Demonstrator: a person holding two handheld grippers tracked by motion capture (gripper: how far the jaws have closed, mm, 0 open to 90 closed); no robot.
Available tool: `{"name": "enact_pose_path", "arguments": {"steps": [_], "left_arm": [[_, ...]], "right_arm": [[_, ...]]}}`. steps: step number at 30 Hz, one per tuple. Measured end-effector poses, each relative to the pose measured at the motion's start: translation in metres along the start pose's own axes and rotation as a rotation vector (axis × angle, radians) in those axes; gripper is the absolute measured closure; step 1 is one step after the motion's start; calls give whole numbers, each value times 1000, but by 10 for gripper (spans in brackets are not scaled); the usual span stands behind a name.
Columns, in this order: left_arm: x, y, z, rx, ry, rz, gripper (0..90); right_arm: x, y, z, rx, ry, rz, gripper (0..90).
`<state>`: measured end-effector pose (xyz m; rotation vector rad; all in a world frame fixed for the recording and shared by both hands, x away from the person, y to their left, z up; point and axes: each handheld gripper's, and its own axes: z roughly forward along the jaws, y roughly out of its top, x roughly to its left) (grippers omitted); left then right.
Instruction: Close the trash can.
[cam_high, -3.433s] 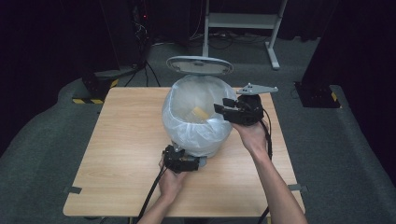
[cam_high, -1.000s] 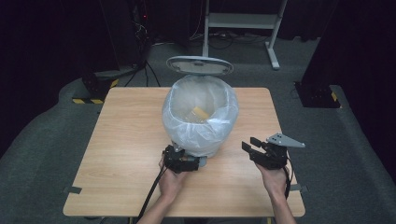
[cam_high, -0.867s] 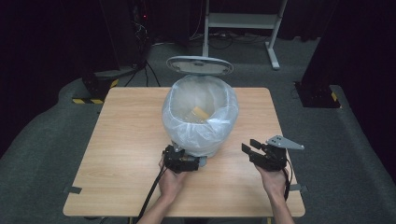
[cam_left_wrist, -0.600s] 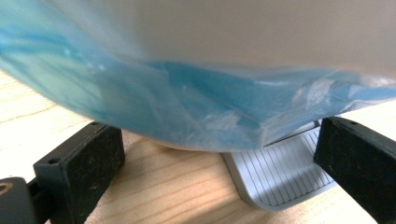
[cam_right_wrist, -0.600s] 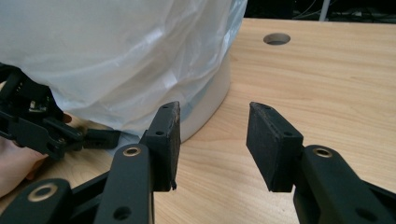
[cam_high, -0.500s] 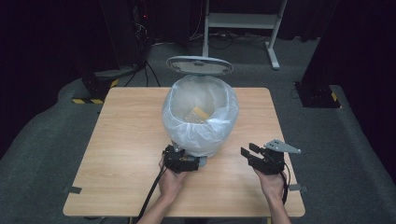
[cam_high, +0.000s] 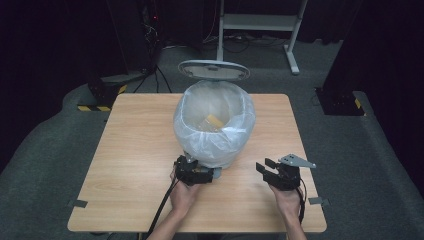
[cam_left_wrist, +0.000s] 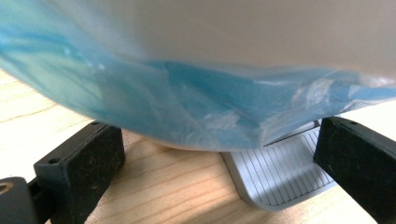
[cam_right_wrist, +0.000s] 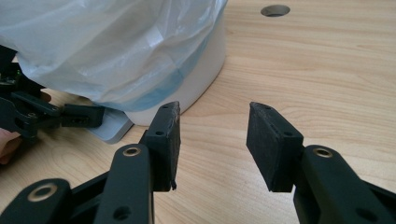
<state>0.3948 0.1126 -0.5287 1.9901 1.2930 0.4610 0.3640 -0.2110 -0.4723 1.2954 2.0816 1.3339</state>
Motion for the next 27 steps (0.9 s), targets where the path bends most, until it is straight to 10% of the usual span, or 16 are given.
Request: {"name": "enact_pose_path", "arguments": {"steps": [27], "left_arm": [[0, 0, 0, 0, 0, -1, 21]], "right_arm": [[-8, -29, 29, 110, -120, -45, 516]]}}
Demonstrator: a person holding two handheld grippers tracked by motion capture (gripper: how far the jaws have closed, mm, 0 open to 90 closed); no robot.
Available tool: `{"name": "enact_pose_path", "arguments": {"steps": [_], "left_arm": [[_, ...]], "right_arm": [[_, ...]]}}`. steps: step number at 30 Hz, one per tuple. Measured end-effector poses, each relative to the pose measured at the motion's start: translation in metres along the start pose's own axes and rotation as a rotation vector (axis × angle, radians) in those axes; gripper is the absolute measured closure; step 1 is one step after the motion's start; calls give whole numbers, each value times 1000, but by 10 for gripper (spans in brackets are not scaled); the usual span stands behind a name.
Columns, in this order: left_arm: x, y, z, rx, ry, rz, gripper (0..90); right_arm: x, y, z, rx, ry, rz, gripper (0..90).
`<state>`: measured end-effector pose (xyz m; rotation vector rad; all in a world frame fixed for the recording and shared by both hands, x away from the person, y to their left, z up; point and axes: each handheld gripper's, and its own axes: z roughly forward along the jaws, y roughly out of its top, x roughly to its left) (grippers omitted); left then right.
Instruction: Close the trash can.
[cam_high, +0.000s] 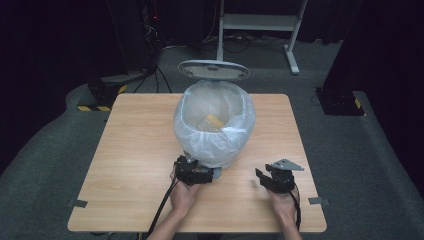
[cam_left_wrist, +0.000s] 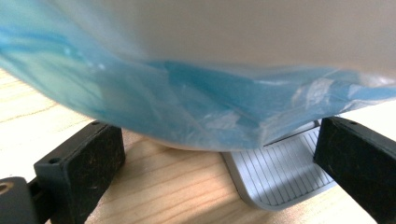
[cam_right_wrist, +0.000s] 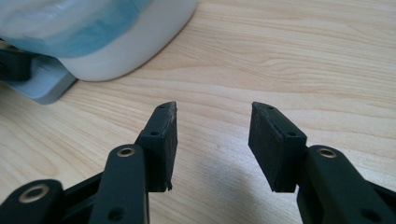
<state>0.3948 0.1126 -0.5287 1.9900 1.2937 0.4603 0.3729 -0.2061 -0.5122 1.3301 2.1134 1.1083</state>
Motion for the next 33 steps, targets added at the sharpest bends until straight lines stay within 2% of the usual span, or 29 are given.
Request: {"name": "enact_pose_path", "arguments": {"steps": [13, 16, 20, 22, 24, 25, 27, 29, 33], "left_arm": [[0, 0, 0, -4, -4, -8, 22], [0, 0, 0, -6, -5, -10, 22], [1, 0, 0, -6, -9, -12, 22], [1, 0, 0, -25, -3, -31, 22], [4, 0, -2, 13, -21, 4, 22], [1, 0, 0, -33, -9, -42, 23], [0, 0, -1, -27, -15, -41, 25], [0, -1, -3, -18, -11, -20, 27], [-2, -1, -5, -25, -13, -29, 36]], "right_arm": [[4, -4, 15, 28, -40, -20, 490], [3, -6, 19, 61, -55, -16, 449], [5, -4, 22, 86, -68, -50, 410], [4, -4, 23, 89, -71, -44, 395], [4, -3, 24, 86, -75, -43, 381], [4, -3, 24, 88, -80, -39, 369], [4, -3, 24, 89, -82, -37, 367], [4, -3, 24, 89, -82, -36, 366], [4, -3, 24, 89, -82, -39, 362]]}}
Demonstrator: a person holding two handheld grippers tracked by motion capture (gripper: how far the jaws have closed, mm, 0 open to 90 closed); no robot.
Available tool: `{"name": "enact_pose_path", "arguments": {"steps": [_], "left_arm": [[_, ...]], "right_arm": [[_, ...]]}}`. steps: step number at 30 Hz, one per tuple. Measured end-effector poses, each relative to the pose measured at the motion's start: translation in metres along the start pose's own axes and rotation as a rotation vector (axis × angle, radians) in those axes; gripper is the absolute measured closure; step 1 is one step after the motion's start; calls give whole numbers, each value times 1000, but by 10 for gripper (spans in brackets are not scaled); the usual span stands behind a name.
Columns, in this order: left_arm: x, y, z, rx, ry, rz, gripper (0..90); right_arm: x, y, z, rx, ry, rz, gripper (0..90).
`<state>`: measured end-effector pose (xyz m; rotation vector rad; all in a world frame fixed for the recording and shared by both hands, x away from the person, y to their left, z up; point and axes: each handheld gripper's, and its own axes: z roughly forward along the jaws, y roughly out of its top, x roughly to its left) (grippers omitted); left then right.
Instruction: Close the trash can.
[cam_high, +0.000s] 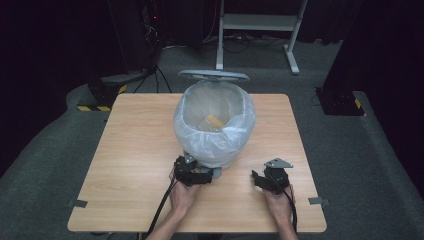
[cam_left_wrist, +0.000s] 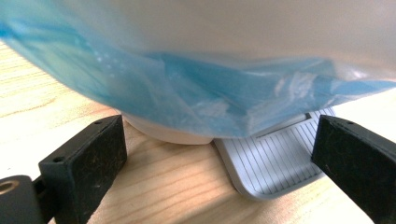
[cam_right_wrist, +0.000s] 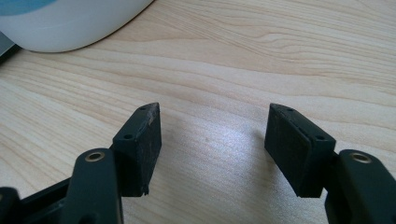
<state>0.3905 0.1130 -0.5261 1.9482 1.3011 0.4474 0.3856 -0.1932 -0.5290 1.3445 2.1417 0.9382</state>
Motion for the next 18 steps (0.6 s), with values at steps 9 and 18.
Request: {"name": "enact_pose_path", "arguments": {"steps": [9, 18], "left_arm": [[0, 2, -12, -2, -29, 26, 43], [2, 1, -22, -19, -32, 38, 43]], "right_arm": [[0, 0, 0, 1, -1, 0, 353], [0, 0, 0, 4, -1, 2, 348]]}}
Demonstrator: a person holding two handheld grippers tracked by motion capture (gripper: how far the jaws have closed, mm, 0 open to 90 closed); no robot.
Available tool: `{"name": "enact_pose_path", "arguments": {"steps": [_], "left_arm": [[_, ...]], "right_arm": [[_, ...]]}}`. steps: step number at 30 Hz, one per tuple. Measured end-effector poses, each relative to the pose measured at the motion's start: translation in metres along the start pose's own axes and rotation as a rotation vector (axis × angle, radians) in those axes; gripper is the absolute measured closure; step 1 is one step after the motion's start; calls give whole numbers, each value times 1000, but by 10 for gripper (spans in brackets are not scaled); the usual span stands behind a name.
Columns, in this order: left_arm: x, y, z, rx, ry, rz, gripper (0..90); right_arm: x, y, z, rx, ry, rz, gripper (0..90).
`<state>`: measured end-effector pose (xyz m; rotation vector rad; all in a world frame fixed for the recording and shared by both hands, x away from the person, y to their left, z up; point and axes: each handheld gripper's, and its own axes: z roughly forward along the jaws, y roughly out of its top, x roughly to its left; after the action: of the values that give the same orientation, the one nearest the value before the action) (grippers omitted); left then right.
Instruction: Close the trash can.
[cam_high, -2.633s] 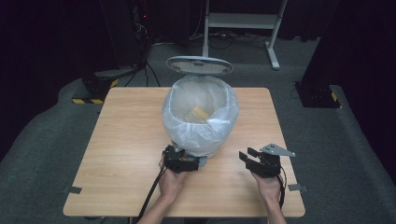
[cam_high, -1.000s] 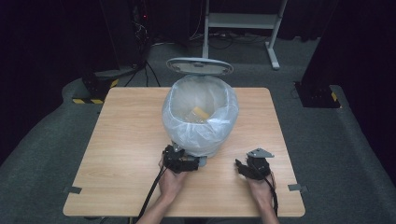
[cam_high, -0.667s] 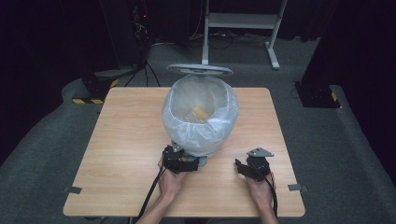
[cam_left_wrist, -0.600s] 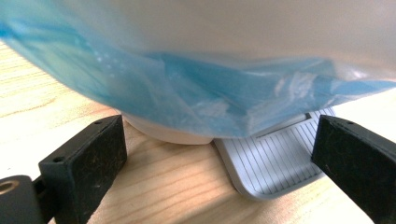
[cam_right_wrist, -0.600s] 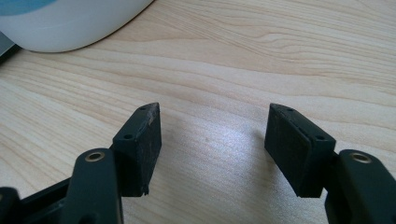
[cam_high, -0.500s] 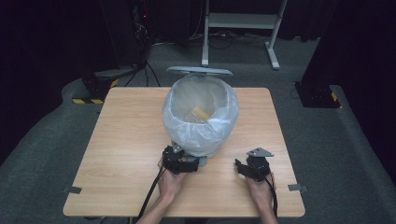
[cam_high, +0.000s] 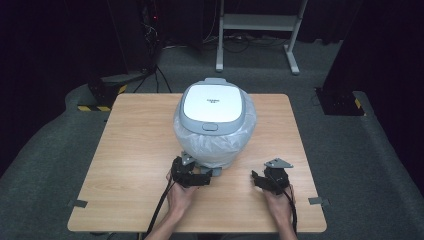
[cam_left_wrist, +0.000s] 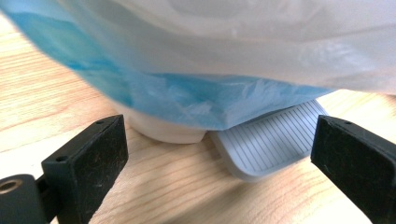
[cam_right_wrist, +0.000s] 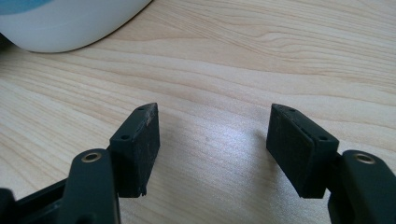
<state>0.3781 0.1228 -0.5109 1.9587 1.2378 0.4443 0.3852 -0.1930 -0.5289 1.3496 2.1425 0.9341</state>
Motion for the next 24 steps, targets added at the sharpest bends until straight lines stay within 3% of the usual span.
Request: {"name": "enact_pose_path", "arguments": {"steps": [1, 6, 16, 21, 24], "left_arm": [[0, -1, -1, -20, 1, -19, 43], [9, -6, -9, -41, 3, -39, 47], [37, -17, -22, -20, 65, -60, 61], [46, -24, -21, 4, 122, -53, 69], [53, -28, -17, 47, 175, -31, 70]], "right_arm": [[0, 0, 0, -1, 0, -2, 348], [0, 0, 0, -1, 0, -2, 348], [0, 0, 0, -1, 0, -2, 348], [0, 0, 0, -1, 0, -2, 348], [0, 0, 0, 0, 0, 0, 348]]}}
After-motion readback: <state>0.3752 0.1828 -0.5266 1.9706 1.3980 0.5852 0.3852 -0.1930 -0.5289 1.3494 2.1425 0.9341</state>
